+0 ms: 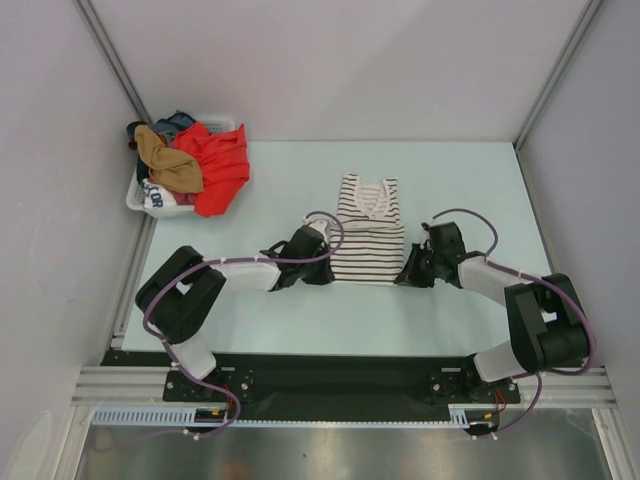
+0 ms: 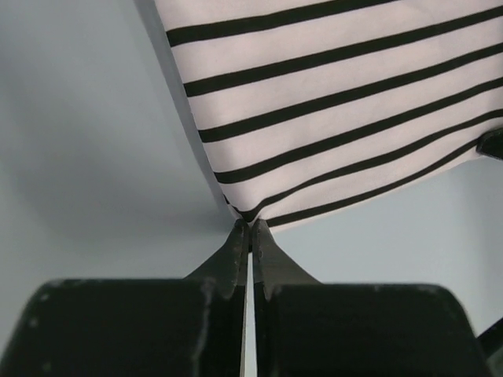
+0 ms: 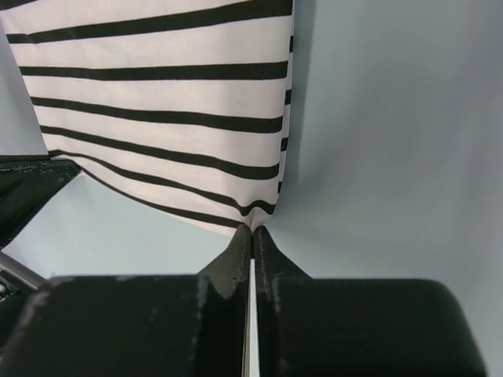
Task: Fold and stack the tank tops
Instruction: Fold the tank top
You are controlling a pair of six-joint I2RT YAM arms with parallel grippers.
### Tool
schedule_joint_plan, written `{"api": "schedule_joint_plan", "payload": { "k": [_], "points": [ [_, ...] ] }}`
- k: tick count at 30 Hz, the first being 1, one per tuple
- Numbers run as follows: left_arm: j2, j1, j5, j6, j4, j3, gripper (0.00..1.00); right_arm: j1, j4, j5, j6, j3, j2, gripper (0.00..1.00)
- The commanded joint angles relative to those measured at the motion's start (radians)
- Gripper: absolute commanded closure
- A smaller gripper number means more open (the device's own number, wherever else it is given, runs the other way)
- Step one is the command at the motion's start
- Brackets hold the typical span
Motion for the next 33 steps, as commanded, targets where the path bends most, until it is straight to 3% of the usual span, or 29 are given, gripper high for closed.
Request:
{"api": "schedule_joint_plan", "payload": {
  "k": [1,7,11,14,18,23,33],
  "points": [
    [-0.096,-0.043,-0.022,0.001,-0.059,-0.05,1.0,0.019,-0.092,0.041,-0.015,-0.046,-0.088,1.0],
    [-0.139,-0.043,-0.019,0.002,-0.163,0.001,1.0,0.019,-0.184,0.046,-0.021,0.023,-0.174,1.0],
    [-0.16,-0.023,-0.053,0.045,-0.301,0.174,1.0,0.02,-0.275,0.04,-0.033,0.22,-0.143,1.0],
    [-0.243,-0.023,-0.093,0.053,-0.357,0.209,1.0,0.029,-0.33,0.053,-0.029,0.276,-0.191,1.0],
    [-0.331,-0.037,-0.065,0.015,-0.314,0.077,1.0,0.039,-0.332,0.043,-0.001,0.184,-0.271,1.0],
    [-0.354,-0.118,-0.008,-0.082,-0.147,-0.208,1.0,0.077,-0.252,0.017,0.053,-0.078,-0.359,1.0],
    [-0.463,-0.28,-0.09,-0.178,-0.211,-0.301,1.0,0.183,-0.393,0.063,0.128,-0.129,-0.567,1.0]
  ]
}}
